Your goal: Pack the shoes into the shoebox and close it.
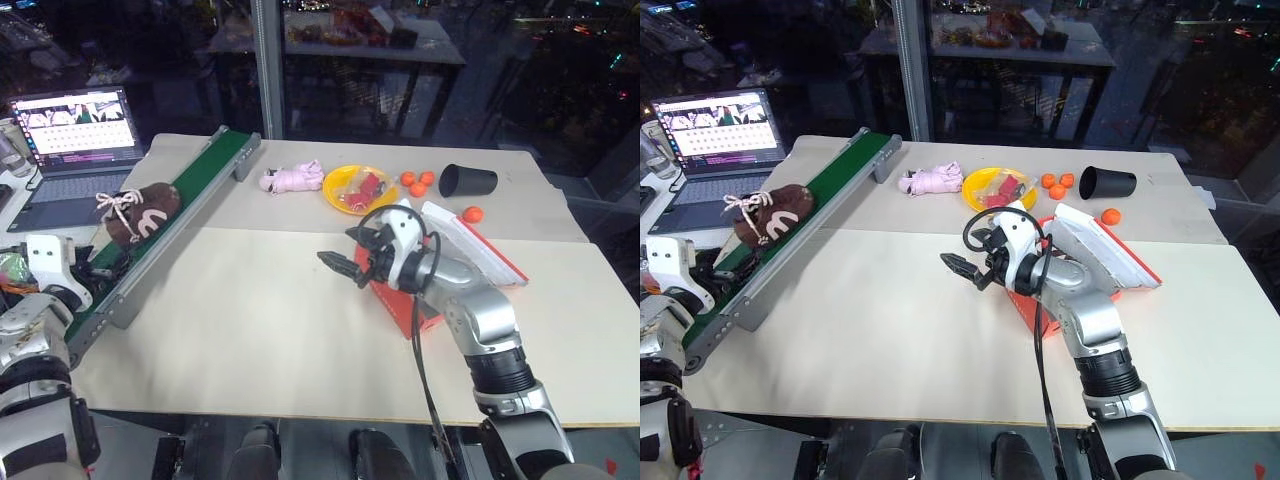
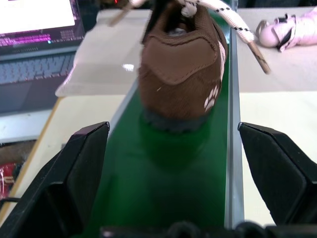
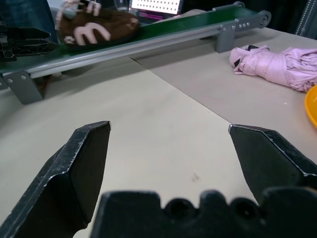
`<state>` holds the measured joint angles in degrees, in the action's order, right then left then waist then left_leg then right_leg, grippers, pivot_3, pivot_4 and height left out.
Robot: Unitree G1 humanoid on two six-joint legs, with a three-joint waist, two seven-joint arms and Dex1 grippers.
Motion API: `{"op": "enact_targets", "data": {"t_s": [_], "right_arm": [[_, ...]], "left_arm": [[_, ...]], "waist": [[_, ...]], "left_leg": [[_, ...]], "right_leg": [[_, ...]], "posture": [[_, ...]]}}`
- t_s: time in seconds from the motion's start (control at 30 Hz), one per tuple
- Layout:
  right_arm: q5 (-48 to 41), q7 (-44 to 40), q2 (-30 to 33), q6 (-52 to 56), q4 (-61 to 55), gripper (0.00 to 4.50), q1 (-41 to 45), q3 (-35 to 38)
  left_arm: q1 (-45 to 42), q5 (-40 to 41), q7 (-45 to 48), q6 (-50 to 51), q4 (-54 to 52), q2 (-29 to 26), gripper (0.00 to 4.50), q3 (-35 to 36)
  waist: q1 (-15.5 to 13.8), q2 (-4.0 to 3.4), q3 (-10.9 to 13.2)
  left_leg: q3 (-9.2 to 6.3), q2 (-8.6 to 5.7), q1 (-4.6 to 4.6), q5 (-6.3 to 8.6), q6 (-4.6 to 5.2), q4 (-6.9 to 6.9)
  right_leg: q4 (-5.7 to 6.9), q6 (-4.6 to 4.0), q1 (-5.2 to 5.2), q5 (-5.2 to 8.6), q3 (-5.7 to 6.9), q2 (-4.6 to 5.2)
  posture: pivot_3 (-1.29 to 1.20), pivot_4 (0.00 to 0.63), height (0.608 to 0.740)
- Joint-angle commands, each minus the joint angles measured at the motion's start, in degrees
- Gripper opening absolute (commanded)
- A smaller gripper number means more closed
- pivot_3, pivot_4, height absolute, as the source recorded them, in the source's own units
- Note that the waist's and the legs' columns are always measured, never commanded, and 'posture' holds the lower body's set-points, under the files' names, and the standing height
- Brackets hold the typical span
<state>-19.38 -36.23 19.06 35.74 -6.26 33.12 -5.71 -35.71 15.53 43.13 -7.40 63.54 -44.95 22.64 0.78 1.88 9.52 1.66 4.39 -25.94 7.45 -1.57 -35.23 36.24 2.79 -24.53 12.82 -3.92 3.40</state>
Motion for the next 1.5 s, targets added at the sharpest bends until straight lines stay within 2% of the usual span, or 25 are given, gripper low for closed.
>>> {"op": "enact_targets", "data": {"t_s": [0.03, 0.13, 0.23, 0.33, 0.4, 0.47, 0.6, 0.73, 0.83, 0.93, 1.03, 1.23, 1.5], "right_arm": [[-1.7, -0.1, 1.1, 1.2, -3.8, 4.50, 0.5, 2.1], [-1.7, 0.0, 1.7, 2.2, -4.8, 4.50, 0.0, 2.2], [-1.7, 0.2, 1.8, 2.8, -5.4, 4.50, -0.2, 2.3], [-1.6, 0.3, 1.8, 3.2, -5.7, 4.50, -0.3, 2.2], [-1.6, 0.3, 1.8, 3.4, -5.7, 4.50, -0.3, 2.2], [-1.6, 0.5, 1.7, 3.7, -6.0, 4.50, -0.4, 2.2], [-7.1, 3.2, -2.0, 7.3, -6.0, 4.50, 0.8, 7.1], [-21.3, 11.6, -9.7, 15.6, -4.0, 4.50, 5.9, 19.4], [-30.2, 18.4, -13.7, 20.0, -2.5, 4.50, 9.0, 26.6], [-38.9, 25.4, -15.4, 22.3, -0.5, 4.50, 11.7, 32.7], [-43.9, 30.6, -15.3, 22.6, 1.5, 4.50, 13.3, 35.9], [-48.0, 34.7, -14.6, 21.5, 1.8, 4.50, 13.8, 35.5], [-48.9, 36.8, -13.3, 20.3, 0.4, 4.50, 11.8, 33.6]], "left_arm": [[-1.6, -1.3, 0.7, -2.2, 2.3, -1.7, 4.48, -0.6], [-2.3, -1.9, 0.4, -2.3, 3.9, -2.1, 4.48, -0.7], [-2.3, -2.3, -0.7, -2.3, 5.6, -2.7, 3.80, -0.2], [-2.0, -2.4, -0.9, -2.7, 6.3, -2.9, 2.79, 0.0], [-2.3, -2.2, -0.1, -2.6, 5.6, -2.3, 2.60, -0.3], [-3.5, -1.4, 1.7, -1.4, 2.0, -0.3, 2.57, -1.1], [-4.6, 3.2, 3.7, 5.3, -14.7, 6.0, 2.57, -2.1], [-4.3, 8.7, -0.6, 17.0, -39.6, 14.7, 2.57, -6.2], [-3.1, 10.1, -1.4, 21.9, -48.7, 18.0, 2.57, -9.0], [-3.1, 10.3, -2.5, 24.6, -52.6, 21.6, 2.57, -12.4], [-4.2, 12.0, -2.1, 27.3, -55.5, 25.4, 2.57, -15.0], [-5.1, 11.6, -0.1, 27.7, -54.8, 29.5, 2.57, -19.0], [-6.0, 11.6, 1.0, 28.3, -55.5, 34.1, 2.57, -22.6]], "waist": [[0.0, 0.00, 0.0], [0.0, 0.00, 0.0], [-0.1, 0.00, 0.0], [-0.2, 0.00, 0.0], [-0.3, 0.00, 0.0], [-0.5, 0.00, 0.0], [-1.6, 0.07, 0.0], [-1.4, 0.24, 0.0], [-1.1, 0.24, 0.0], [-0.1, 0.24, 0.0], [0.1, 0.24, 0.0], [1.2, 0.23, 0.0], [1.5, 0.23, 0.0]], "left_leg": [[0.00, 0.00, 0.00, 0.00, 0.00, 0.00], [0.00, 0.00, -0.01, 0.00, 0.00, 0.00], [0.00, 0.01, -0.01, 0.00, 0.00, 0.01], [0.00, 0.00, -0.01, 0.01, -0.01, 0.00], [0.00, 0.00, -0.01, 0.01, -0.02, 0.00], [0.01, 0.00, -0.01, 0.01, -0.02, 0.00], [0.01, 0.06, -0.25, -0.08, -0.18, -0.02], [0.01, 0.11, -0.64, -0.35, 0.12, -0.10], [0.00, 0.10, -0.68, -0.38, 0.12, -0.12], [0.00, 0.10, -0.45, -0.37, 0.14, -0.10], [-0.03, 0.09, -0.37, -0.40, 0.17, -0.09], [-0.04, 0.06, -0.37, -0.44, 0.25, -0.06], [-0.07, 0.04, -0.38, -0.44, 0.26, -0.08]], "right_leg": [[-0.01, 0.00, 0.00, 0.00, 0.00, 0.00], [0.00, 0.00, -0.02, 0.00, 0.00, 0.00], [0.03, 0.00, -0.03, 0.00, 0.00, 0.00], [0.02, -0.01, -0.01, 0.01, 0.00, 0.01], [0.05, -0.01, -0.01, 0.01, 0.01, 0.01], [0.08, -0.01, -0.01, 0.01, 0.02, 0.01], [0.03, -0.01, -0.02, 0.02, 0.19, 0.05], [0.04, 0.05, -0.30, -0.04, 0.19, 0.01], [0.10, 0.09, -0.36, -0.09, 0.16, 0.01], [0.41, 0.07, -0.32, -0.06, 0.11, -0.02], [0.56, 0.05, -0.32, -0.04, 0.11, -0.04], [0.52, 0.05, -0.35, -0.03, 0.02, -0.06], [0.52, 0.07, -0.32, -0.02, 0.01, -0.05]], "posture": [[0.00, 0.150, 0.736], [0.00, 0.150, 0.736], [0.00, 0.150, 0.736], [0.00, 0.150, 0.736], [0.00, 0.150, 0.736], [0.00, 0.150, 0.736], [0.00, 0.150, 0.736], [0.00, 0.150, 0.736], [0.00, 0.150, 0.736], [0.00, 0.150, 0.736], [0.00, 0.150, 0.736], [0.00, 0.150, 0.736], [0.00, 0.150, 0.736]]}}
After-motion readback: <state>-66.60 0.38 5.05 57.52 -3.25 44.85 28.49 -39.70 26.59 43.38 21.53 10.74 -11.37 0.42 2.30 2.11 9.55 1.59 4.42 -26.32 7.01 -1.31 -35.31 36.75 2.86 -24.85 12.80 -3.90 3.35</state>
